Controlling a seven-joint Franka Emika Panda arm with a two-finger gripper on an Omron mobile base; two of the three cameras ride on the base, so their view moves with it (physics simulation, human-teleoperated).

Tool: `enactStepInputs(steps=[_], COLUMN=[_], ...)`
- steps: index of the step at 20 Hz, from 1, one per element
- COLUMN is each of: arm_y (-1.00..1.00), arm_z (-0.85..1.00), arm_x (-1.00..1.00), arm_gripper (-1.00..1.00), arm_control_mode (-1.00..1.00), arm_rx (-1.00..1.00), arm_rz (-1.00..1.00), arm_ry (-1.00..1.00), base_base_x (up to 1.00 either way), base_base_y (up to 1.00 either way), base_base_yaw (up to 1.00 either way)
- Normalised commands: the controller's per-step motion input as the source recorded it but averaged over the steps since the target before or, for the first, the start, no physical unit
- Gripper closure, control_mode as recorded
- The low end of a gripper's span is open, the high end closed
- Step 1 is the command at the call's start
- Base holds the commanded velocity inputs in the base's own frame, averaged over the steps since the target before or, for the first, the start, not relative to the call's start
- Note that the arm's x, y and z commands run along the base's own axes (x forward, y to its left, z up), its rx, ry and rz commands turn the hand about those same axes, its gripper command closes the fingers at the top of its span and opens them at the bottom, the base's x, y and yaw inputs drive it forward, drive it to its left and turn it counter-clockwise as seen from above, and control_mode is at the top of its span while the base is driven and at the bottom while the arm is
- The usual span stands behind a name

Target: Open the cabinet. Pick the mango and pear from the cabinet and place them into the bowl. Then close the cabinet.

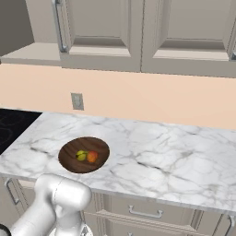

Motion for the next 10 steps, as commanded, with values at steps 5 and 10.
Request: enactStepInputs(steps=[5, 10], arm_y=[0.01, -0.04], arm_z=[0.00, 0.00], arm_x=[0.57, 0.55], arm_gripper=[-1.00, -1.00], arm_control_mode=[-1.00, -1.00], arm_rx=[-0.07, -0.05], arm_rz=[-0.24, -0.27], arm_ry=[-0.13, -0.11], base_base_x=[0.00, 0.00], base_base_y=[0.00, 0.00], base_base_yaw=[0.00, 0.00])
